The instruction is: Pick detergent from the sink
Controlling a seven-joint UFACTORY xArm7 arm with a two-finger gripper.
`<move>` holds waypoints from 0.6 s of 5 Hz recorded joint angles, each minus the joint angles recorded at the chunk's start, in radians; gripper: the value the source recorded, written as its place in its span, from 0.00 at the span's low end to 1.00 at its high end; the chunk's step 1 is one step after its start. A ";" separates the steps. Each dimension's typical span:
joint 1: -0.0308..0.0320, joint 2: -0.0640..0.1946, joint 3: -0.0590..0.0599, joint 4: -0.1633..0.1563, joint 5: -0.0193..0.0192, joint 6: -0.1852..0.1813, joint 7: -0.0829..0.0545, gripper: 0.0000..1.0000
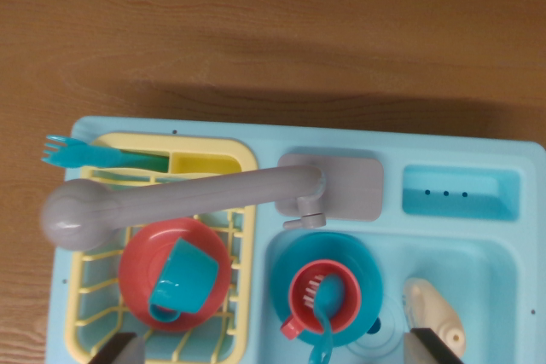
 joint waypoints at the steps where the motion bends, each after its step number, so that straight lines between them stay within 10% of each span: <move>1: 0.0000 0.000 0.000 0.000 0.0000 0.000 0.000 0.00; 3: -0.0050 0.009 -0.006 -0.025 0.0031 -0.029 -0.023 0.00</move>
